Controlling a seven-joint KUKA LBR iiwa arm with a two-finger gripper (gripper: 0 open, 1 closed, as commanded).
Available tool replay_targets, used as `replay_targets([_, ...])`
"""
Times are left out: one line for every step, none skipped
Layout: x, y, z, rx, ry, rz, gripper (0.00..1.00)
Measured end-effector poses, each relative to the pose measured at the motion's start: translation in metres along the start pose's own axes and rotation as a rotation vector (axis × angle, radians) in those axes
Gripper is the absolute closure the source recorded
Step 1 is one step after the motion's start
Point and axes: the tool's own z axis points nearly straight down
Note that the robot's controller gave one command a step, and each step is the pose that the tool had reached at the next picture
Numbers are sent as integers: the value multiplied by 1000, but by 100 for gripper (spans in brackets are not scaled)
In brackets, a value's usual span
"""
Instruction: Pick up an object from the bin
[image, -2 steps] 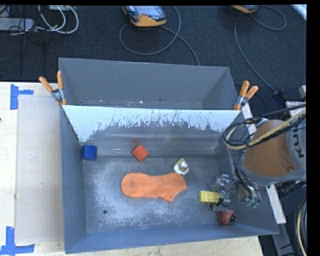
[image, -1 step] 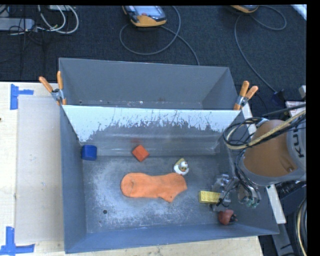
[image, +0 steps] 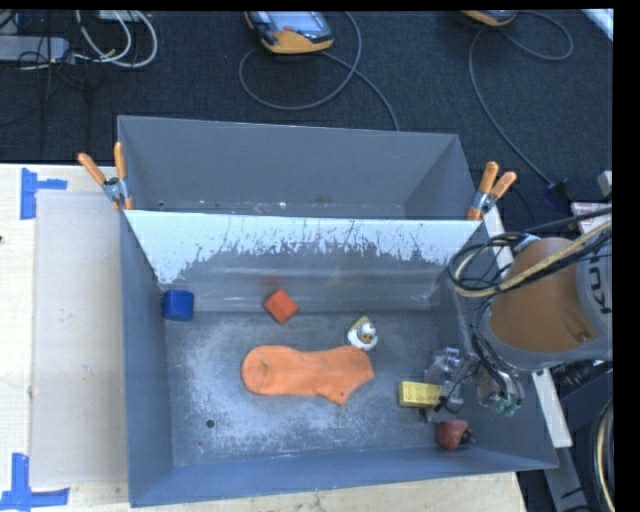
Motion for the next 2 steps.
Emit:
replay_targets([1,0,-19,-1,2,0,100])
replay_targets([0,0,-33,-1,-1,-1,100])
